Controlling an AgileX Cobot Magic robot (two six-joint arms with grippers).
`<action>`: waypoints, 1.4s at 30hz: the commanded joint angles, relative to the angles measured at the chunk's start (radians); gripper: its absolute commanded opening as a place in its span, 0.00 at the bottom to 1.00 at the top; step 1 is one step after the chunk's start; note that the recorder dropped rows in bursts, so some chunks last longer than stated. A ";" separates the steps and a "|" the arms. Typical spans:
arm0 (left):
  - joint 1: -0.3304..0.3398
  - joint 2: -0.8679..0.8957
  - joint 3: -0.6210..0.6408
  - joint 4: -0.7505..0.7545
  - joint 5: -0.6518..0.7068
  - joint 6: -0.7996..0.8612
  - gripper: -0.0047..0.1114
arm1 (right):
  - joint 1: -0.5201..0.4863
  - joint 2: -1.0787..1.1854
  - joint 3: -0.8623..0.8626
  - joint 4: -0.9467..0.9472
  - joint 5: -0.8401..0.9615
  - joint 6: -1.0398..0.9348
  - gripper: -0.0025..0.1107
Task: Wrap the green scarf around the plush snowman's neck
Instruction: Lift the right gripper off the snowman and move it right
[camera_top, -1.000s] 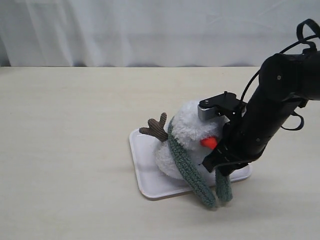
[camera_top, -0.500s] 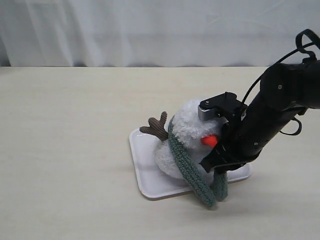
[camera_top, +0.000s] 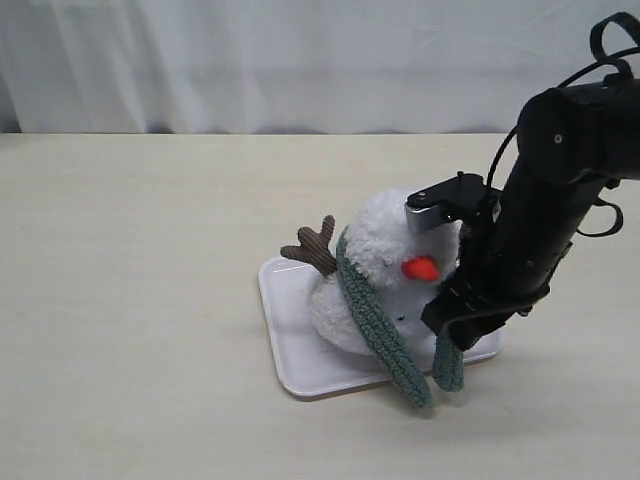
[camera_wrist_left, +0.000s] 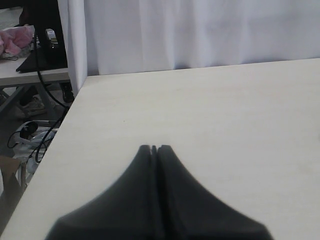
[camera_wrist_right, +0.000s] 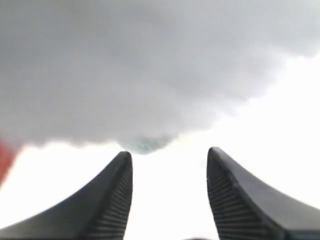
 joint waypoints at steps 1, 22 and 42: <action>0.001 -0.003 0.003 -0.004 -0.008 0.001 0.04 | -0.008 -0.046 -0.007 -0.076 -0.007 0.053 0.42; 0.001 -0.003 0.003 -0.004 -0.008 0.001 0.04 | -0.324 0.000 0.185 0.304 -0.425 -0.159 0.42; 0.001 -0.003 0.003 -0.004 -0.008 0.001 0.04 | -0.322 0.184 0.181 0.605 -0.573 -0.525 0.42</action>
